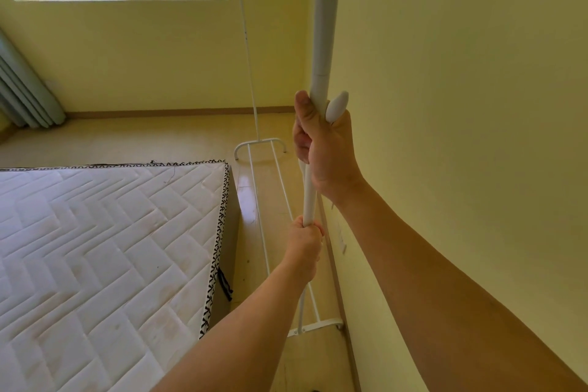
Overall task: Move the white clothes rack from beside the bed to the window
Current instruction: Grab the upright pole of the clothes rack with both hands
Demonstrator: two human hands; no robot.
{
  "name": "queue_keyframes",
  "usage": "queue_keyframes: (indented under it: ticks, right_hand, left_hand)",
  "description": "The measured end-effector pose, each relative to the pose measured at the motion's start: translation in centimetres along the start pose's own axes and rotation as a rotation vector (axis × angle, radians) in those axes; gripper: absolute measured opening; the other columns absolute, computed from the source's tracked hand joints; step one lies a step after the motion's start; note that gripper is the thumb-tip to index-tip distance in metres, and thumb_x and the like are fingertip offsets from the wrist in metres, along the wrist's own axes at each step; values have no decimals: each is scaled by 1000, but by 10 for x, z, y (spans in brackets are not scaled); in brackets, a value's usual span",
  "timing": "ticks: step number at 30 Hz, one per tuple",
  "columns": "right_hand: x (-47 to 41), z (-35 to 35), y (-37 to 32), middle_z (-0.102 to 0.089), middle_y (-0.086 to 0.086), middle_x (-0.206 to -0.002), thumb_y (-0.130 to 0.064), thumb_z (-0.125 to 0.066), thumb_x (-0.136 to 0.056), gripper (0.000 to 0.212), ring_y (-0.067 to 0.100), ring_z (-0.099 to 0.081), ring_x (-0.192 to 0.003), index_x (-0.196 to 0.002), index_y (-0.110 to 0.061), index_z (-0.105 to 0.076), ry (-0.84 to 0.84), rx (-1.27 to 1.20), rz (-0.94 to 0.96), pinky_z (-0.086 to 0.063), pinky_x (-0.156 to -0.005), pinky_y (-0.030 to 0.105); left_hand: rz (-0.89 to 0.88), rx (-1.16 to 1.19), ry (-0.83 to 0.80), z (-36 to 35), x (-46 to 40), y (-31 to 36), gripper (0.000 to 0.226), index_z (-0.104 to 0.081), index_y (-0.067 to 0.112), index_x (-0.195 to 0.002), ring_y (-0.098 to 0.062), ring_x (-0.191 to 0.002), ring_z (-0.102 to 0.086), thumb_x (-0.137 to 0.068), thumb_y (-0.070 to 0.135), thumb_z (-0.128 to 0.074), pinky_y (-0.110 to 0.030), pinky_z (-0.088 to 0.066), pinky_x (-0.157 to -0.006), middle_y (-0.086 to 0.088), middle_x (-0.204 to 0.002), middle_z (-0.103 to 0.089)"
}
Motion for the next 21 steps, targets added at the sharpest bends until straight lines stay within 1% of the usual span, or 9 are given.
queue_keyframes:
  ticks: [3, 5, 8, 10, 11, 13, 16, 18, 21]
  right_hand:
    - [-22, 7, 2, -27, 3, -56, -23, -54, -98, 38, 12, -23, -45, -65, -12, -41, -8, -16, -9, -15, -44, 31]
    - [-38, 15, 4, -26, 4, -56, -22, -54, -99, 38, 12, -22, -45, -65, -15, -38, -9, -30, -14, -14, -44, 31]
    - [-54, 19, 8, -26, 3, -55, -20, -54, -99, 37, 13, -21, -45, -66, -10, -41, -32, -41, -6, -15, -43, 29]
    - [-60, 19, 12, -28, 2, -51, -19, -54, -98, 38, 11, -23, -43, -64, -10, -41, -46, -60, -2, -19, -42, 23]
    - [-65, 20, 14, -30, -1, -48, -20, -55, -97, 40, 9, -26, -41, -62, -12, -39, -47, -69, 1, -22, -41, 21]
    - [-70, 21, 15, -34, -8, -45, -22, -56, -95, 40, 7, -29, -38, -58, -16, -39, -51, -68, 15, -25, -40, 18]
    - [-77, 26, 14, -32, -3, -46, -24, -56, -91, 38, 8, -28, -39, -59, -16, -39, -50, -98, 15, -28, -39, 17]
    - [-84, 28, 14, -30, 1, -50, -22, -55, -92, 38, 11, -26, -41, -60, -15, -38, -57, -102, 22, -29, -40, 18]
    - [-92, 27, 14, -29, 2, -53, -17, -52, -97, 40, 14, -23, -43, -60, -16, -37, -67, -74, 35, -28, -40, 20]
  left_hand:
    - [4, -39, -22, -8, -18, 13, 22, -52, 11, -80, -17, -64, -44, -89, -4, -39, -34, -43, -57, -3, -71, -49]
    - [-3, -129, -115, -12, -33, 22, 21, -51, 16, -76, -16, -65, -44, -89, 1, -45, -34, -44, -59, 0, -74, -50]
    - [-81, -383, -280, -10, -54, 37, 19, -51, 21, -73, -10, -65, -45, -89, 16, -60, -22, -42, -57, 4, -73, -49]
    - [-164, -475, -329, -8, -66, 43, 13, -56, 18, -77, -9, -68, -50, -86, 17, -65, -12, -45, -50, 3, -76, -53]
    - [-184, -466, -354, -10, -73, 44, 10, -59, 14, -77, -10, -70, -53, -84, 16, -65, -9, -45, -50, 1, -77, -56]
    - [-196, -425, -393, -13, -77, 42, 15, -63, 7, -70, -15, -71, -58, -75, 20, -62, -16, -49, -58, -3, -71, -62]
    - [-206, -345, -339, -22, -86, 36, 22, -51, 8, -52, -16, -50, -49, -66, 24, -55, -21, -47, -50, -4, -49, -50]
    - [-240, -311, -294, -26, -93, 38, 23, -46, 10, -51, -14, -42, -42, -67, 25, -53, -21, -43, -45, -3, -45, -45]
    - [-274, -277, -263, -28, -98, 43, 22, -43, 13, -52, -11, -40, -40, -69, 25, -50, -18, -40, -42, -4, -48, -43]
Point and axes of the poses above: each hand's wrist, its own x-axis away from the middle knuckle, its own z-axis out of the back of the hand, y = z × x, the point moved 4 cm from there along -x, towards the middle knuckle
